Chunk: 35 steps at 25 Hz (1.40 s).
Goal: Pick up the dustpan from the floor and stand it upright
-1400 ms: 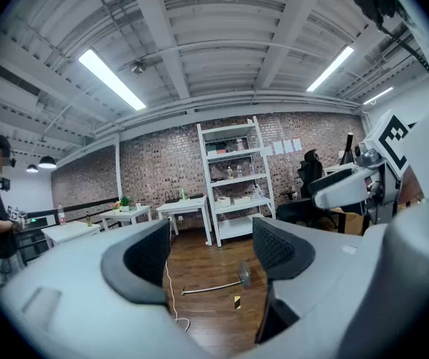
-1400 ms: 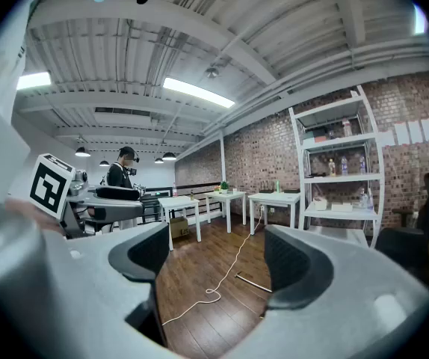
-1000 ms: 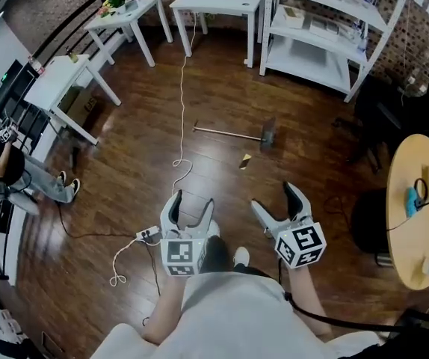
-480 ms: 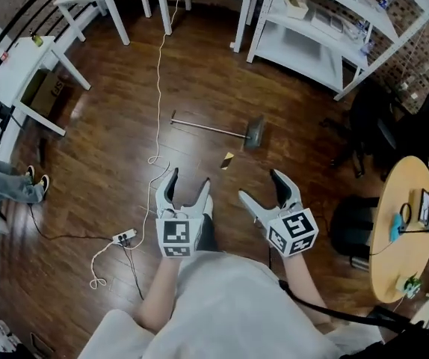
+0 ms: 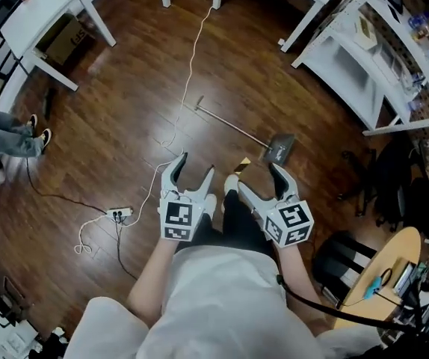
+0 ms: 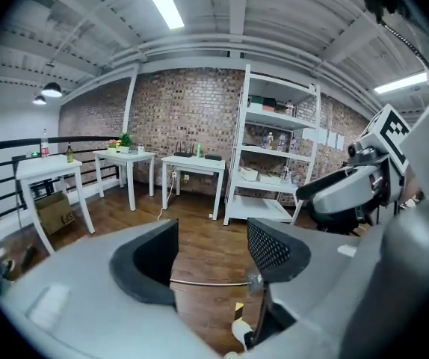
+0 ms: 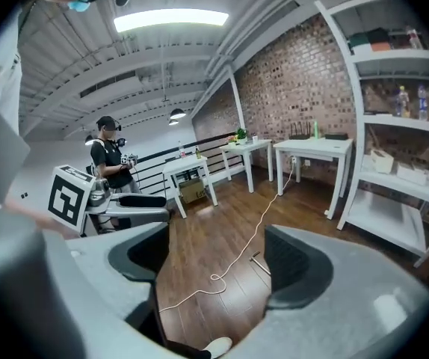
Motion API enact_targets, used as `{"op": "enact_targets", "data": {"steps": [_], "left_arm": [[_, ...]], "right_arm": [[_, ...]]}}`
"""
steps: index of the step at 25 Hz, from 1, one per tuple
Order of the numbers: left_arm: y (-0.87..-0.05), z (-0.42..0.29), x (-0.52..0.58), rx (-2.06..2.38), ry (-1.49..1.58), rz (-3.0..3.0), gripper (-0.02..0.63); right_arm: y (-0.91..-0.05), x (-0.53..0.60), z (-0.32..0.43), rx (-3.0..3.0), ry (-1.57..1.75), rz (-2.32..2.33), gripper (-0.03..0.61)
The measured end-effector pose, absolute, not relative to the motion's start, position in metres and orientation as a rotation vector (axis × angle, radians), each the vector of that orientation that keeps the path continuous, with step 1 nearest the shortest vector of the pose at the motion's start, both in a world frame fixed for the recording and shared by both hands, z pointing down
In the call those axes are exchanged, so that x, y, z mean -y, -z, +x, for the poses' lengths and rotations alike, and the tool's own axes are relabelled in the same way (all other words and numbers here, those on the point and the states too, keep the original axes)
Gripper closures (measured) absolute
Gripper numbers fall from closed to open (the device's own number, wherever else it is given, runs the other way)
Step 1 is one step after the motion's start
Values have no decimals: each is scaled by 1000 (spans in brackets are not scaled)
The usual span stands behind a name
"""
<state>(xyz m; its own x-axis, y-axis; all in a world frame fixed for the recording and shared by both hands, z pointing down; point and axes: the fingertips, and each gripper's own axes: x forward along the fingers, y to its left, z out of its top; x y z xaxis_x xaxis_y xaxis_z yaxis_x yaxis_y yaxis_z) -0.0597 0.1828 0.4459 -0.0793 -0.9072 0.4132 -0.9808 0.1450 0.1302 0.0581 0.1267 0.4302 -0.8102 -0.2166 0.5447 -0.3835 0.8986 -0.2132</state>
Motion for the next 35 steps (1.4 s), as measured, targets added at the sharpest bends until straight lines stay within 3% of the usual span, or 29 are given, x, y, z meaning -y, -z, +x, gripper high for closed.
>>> {"op": "enact_targets", "data": {"steps": [7,14,19,26,35], "left_arm": [[-518,-134,-104,2024,-296,1702,311],[-652,-199,-8,1953,-285,1534,341],[-783,-249,17,1864,-336,1425,322],[-960,-300,18,1787,-361,1431,314],[-1133,-358,15,1847,-301,1384,314]], "right_arm": [[-507,-14,-41,2467,-471,290,195],[-654,90,-117,2299,-606,237,199],[-802,140,-176,2207,-632,221,218],[-1035,122,-254,2063,-620,94,219],[-1270,124,-319,2004,-424,-22,219]]}}
